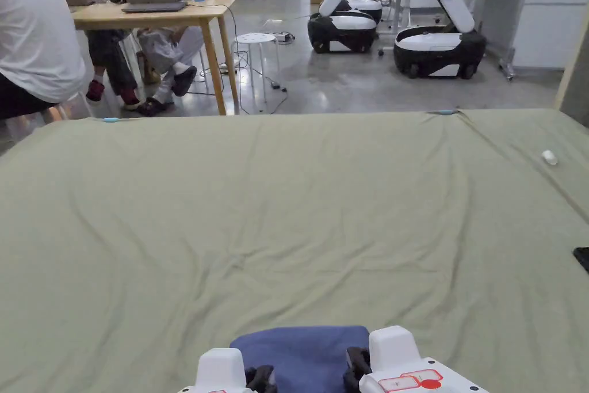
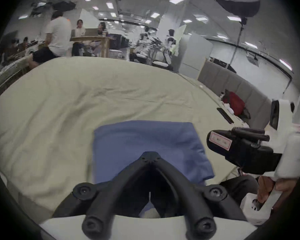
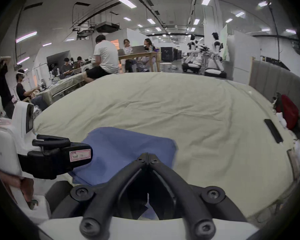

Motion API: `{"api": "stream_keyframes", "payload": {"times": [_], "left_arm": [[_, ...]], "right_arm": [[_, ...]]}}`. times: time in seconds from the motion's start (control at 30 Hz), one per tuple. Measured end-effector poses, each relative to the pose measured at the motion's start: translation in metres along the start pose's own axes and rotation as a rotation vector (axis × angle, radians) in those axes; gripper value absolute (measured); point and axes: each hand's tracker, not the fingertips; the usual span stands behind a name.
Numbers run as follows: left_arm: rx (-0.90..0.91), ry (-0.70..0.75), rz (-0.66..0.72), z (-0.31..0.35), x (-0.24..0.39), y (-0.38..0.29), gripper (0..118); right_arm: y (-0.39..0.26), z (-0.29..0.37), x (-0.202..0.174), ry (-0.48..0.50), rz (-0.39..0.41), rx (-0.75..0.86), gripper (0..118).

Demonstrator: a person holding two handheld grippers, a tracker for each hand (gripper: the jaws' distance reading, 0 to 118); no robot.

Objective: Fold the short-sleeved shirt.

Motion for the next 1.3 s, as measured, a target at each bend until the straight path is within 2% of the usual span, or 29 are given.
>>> {"api": "stream_keyframes", "payload": {"times": [0.03, 0.1, 0.17, 0.2, 0.3, 0.47, 0.5, 0.57, 0.67, 0.8, 0.87, 1.07, 1.3], "left_arm": [[0.03, 0.02, 0.033, 0.004, -0.012, -0.003, 12], [0.055, 0.037, 0.101, 0.009, -0.033, -0.007, 58], [0.032, 0.033, 0.179, 0.009, -0.051, -0.011, 100], [0.021, 0.037, 0.208, 0.009, -0.058, -0.014, 104], [0.001, 0.005, 0.289, 0.003, -0.071, -0.022, 101], [-0.024, -0.261, 0.489, -0.019, -0.076, -0.035, 90], [-0.03, -0.313, 0.538, -0.027, -0.077, -0.038, 81], [-0.069, -0.384, 0.689, -0.044, -0.08, -0.047, 53], [-0.042, -0.412, 0.816, -0.06, -0.09, -0.057, 38], [-0.05, -0.378, 0.734, -0.054, -0.084, -0.048, 37], [-0.056, -0.314, 0.621, -0.052, -0.083, -0.042, 23], [-0.041, -0.193, 0.354, -0.026, -0.079, -0.002, 21], [-0.01, -0.037, 0.211, 0.006, -0.131, 0.034, 20]], "right_arm": [[-0.001, -0.007, -0.001, 0.011, -0.012, -0.008, 0], [-0.003, -0.018, -0.002, 0.02, -0.021, -0.033, 0], [-0.01, -0.028, -0.002, -0.012, 0.005, -0.08, 0], [-0.015, -0.032, 0.0, -0.036, 0.017, -0.104, 0], [-0.027, -0.036, 0.008, -0.083, 0.019, -0.113, 0], [-0.027, -0.033, 0.013, -0.092, 0.008, -0.113, 0], [-0.026, -0.031, 0.011, -0.094, 0.01, -0.114, 0], [-0.025, -0.03, 0.01, -0.097, 0.016, -0.116, 0], [-0.025, -0.029, 0.009, -0.102, 0.023, -0.115, 0], [-0.023, -0.029, 0.007, -0.114, 0.049, -0.121, 0], [-0.02, -0.027, 0.005, -0.113, 0.044, -0.12, 0], [0.007, -0.011, -0.019, -0.09, 0.076, -0.04, 0], [0.047, -0.021, -0.072, -0.04, 0.137, 0.044, 0]]}}
